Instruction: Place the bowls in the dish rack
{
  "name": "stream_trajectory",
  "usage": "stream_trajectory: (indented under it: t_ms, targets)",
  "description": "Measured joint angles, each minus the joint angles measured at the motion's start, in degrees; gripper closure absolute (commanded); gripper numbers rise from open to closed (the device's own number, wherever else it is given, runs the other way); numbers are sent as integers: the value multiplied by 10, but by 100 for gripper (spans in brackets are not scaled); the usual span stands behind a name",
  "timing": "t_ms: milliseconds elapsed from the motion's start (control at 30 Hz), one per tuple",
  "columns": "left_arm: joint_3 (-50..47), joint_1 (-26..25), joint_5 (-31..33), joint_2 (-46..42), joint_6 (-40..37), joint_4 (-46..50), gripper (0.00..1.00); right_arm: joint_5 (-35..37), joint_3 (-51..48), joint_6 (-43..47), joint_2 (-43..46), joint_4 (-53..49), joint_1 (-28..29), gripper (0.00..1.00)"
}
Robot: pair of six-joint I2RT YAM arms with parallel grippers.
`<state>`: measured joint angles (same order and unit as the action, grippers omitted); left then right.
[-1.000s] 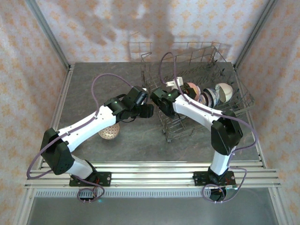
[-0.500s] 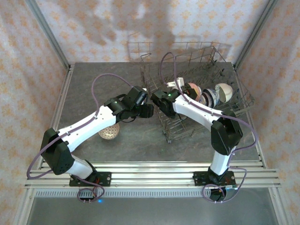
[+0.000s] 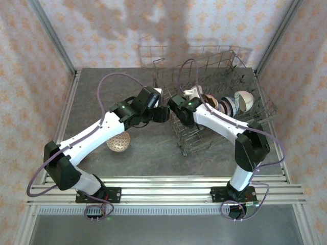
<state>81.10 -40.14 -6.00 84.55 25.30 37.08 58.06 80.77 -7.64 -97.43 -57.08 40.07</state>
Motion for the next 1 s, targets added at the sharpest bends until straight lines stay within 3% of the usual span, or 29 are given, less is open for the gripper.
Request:
stream_trajectory:
  t_ms: [333,600,1000]
  targets:
    - [159,0,-24,65,-82,22,41,-92,19,97,62,61,-49,100]
    - [213,0,-78,141,-141,33,40,-208,30,139,114,78,-133,100]
    - [299,0,-183,228,-194,35,36,-356,29,191,182,104,-140,100]
